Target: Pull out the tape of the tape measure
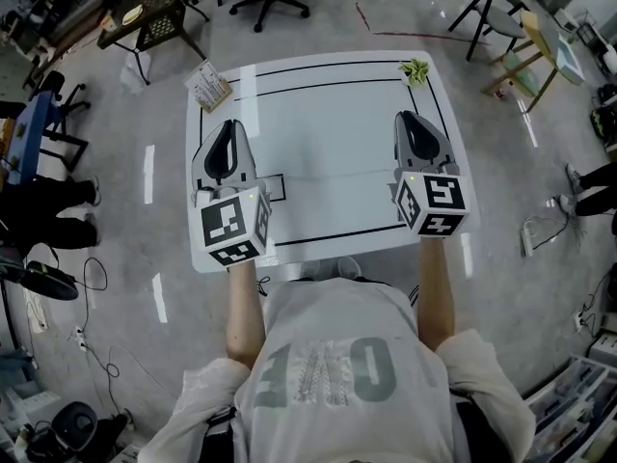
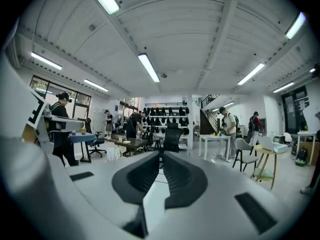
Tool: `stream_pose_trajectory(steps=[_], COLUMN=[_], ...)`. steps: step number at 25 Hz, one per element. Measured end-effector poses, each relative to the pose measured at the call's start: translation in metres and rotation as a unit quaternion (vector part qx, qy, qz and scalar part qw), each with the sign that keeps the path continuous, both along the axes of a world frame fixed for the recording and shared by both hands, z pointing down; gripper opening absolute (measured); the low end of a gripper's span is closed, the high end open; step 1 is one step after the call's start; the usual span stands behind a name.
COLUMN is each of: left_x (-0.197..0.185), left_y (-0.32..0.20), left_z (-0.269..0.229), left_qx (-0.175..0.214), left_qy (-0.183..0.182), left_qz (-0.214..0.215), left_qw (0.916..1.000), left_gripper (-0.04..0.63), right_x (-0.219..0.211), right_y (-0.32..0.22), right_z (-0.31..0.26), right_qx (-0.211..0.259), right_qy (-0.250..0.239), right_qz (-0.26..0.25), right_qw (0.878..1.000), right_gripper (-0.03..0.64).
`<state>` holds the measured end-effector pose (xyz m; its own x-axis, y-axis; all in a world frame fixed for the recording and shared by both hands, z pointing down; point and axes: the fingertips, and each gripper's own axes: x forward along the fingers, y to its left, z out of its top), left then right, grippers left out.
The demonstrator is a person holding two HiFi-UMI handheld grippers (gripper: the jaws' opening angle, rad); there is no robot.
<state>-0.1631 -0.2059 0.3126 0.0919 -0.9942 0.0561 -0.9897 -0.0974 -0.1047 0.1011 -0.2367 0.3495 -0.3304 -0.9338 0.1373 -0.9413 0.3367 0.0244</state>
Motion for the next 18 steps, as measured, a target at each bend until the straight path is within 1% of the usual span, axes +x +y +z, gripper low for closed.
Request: stream_pose_trajectory(steps=[3,7,11,15,18], left_x=[0.01,0.021,0.035,0.046,0.054], left_y=[0.011,0.026,0.038,0.048,0.049], left_z=[-0.018,-0.027,-0.029,-0.025,-0.024], left_qx=[0.027,0.052,0.081,0.086,0.094], left_qy=[0.008,0.023,0.019,0.015,0.02], left_qz=[0.008,0.015,0.03,0.029,0.033], left_qw=[0.9996,0.9983,0.9961,0.9957,0.9948], left_gripper=[0.035,0.032,0.031,0.031,0.031], right_x=[-0.011,-0.026,-0.041,-0.055,-0.067], right_y=[0.013,0.03,0.042,0.056,0.067], right_z=[-0.017,-0.028,-0.034,-0.036,-0.035], right_qx=[0.024,0.046,0.06,0.07,0.078], right_qy=[-0.017,-0.04,-0.037,-0.045,-0.053], right_qz=[-0.01,-0.023,-0.042,-0.057,-0.069], right_qw=[1.0,0.998,0.997,0.995,0.993], right_gripper=[0.043,0.038,0.035,0.035,0.034])
